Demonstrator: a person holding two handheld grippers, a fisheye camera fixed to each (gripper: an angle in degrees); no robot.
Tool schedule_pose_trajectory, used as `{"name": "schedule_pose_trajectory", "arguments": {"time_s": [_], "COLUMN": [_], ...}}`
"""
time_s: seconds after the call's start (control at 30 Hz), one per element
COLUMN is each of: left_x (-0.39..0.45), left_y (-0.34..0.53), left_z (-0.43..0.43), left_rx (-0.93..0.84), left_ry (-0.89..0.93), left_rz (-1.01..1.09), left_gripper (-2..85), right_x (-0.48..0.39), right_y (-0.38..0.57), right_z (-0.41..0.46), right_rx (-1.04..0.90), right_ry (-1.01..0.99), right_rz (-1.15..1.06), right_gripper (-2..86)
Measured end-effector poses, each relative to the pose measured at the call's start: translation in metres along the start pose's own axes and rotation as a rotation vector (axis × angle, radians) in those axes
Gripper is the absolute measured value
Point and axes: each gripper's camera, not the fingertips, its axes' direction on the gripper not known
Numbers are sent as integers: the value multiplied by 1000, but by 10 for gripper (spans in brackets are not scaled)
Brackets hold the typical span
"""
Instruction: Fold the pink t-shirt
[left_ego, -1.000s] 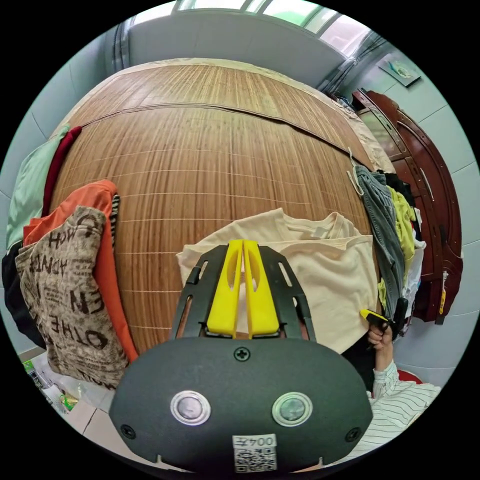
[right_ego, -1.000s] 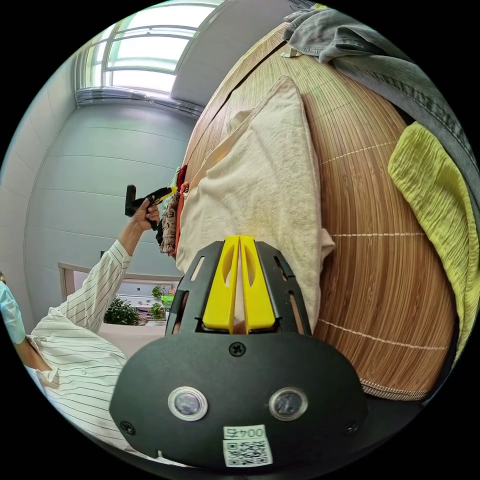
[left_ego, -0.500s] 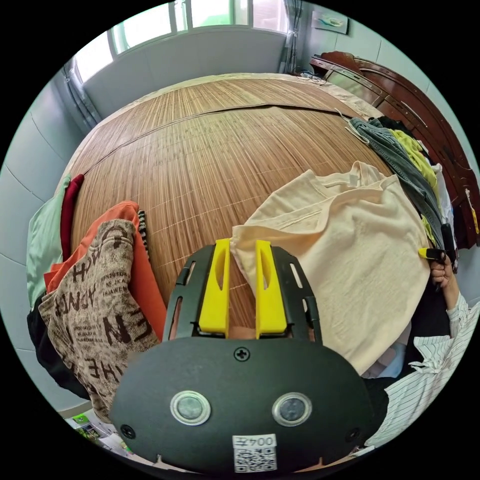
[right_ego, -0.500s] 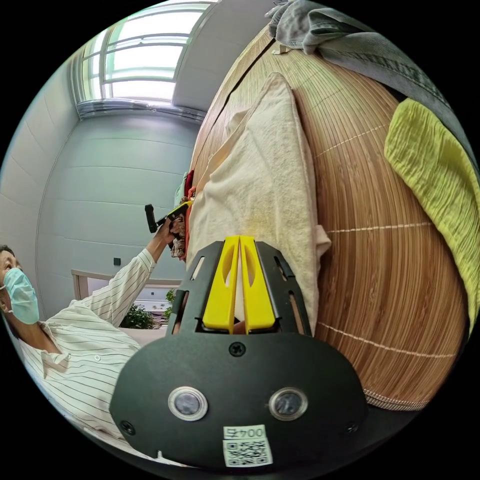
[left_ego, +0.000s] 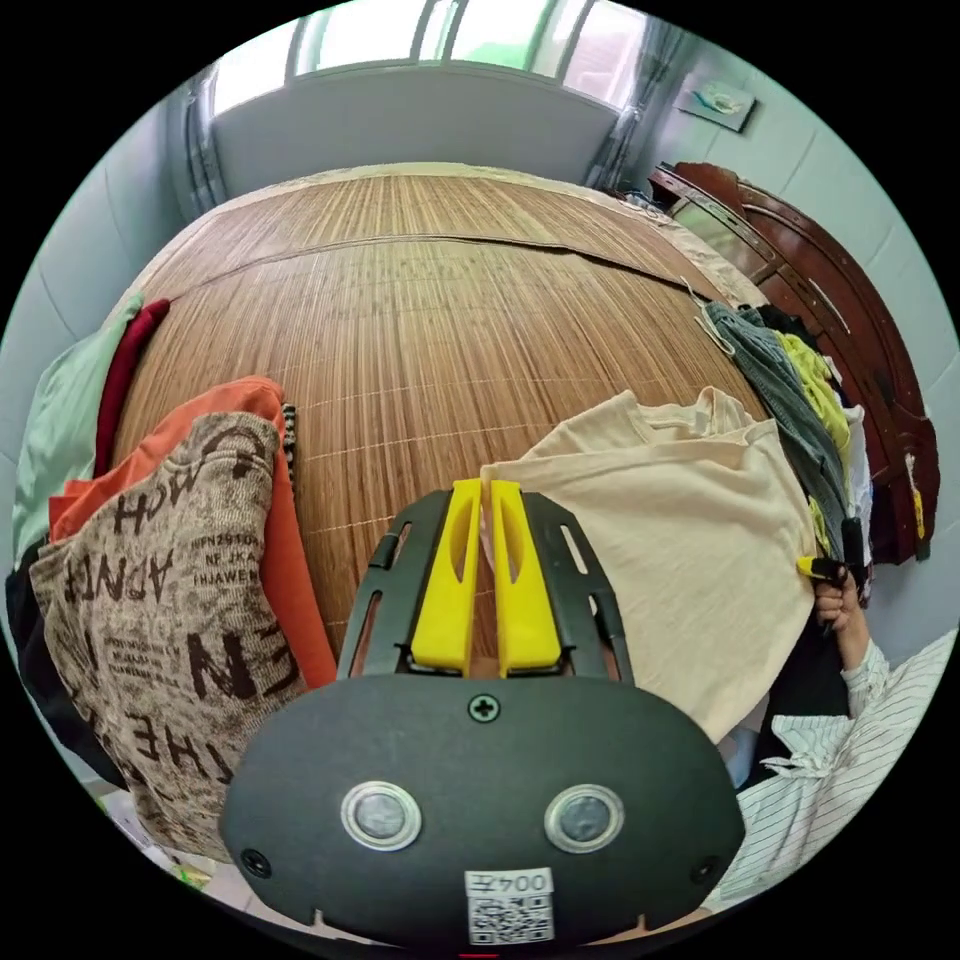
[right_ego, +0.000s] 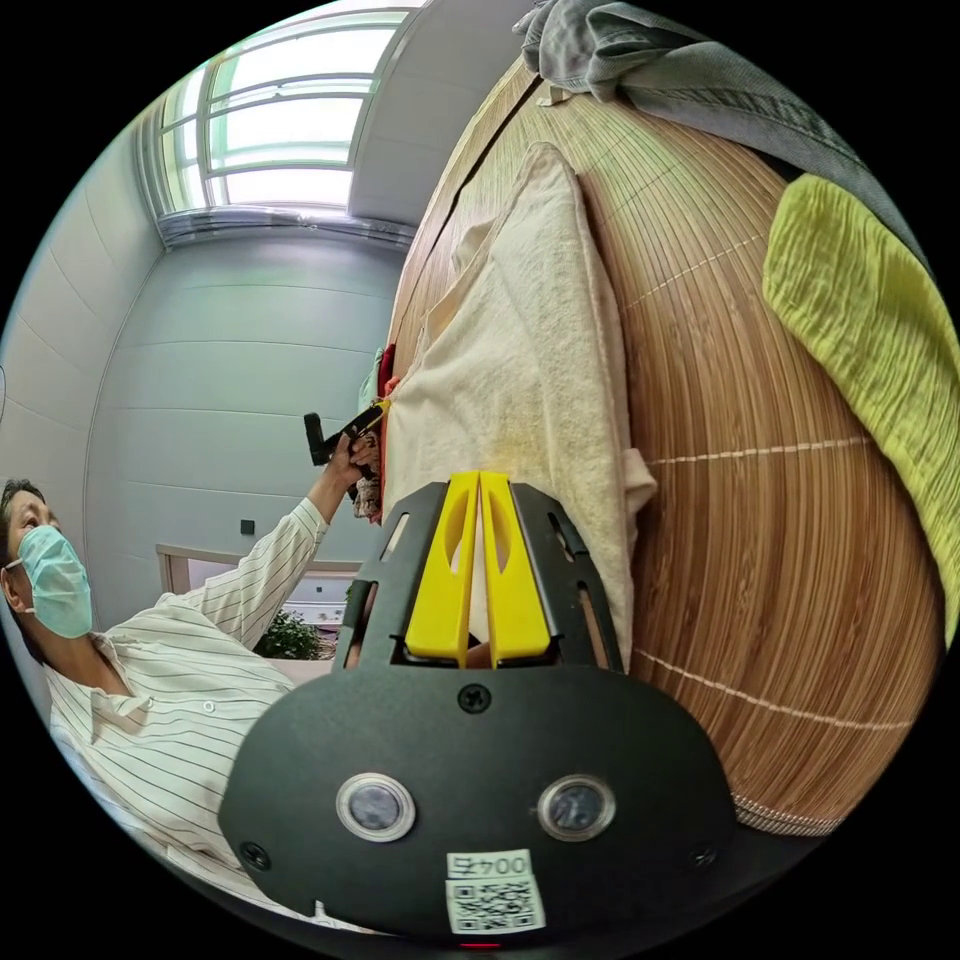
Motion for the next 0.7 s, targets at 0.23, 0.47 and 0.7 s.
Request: {"name": "schedule_pose_trajectory", "arguments": {"time_s": [0.23,0.47,0.7], "left_x": [-39,-27,121], "left_y": [18,74,187], "left_z": [4,-54,-27], "left_rx": [40,273,244], "left_ry": [106,264,-28], "left_rz": [-281,-305,1], "left_gripper": [24,24,12], "right_x": [-4,-14,-66], "right_y": [-1,2,19], "right_z": [7,21,23], "right_rx": [1,12,135], "right_ry": [-5,4,68], "right_rz": [1,0,-164], "right_gripper": [-8,-7,11]}}
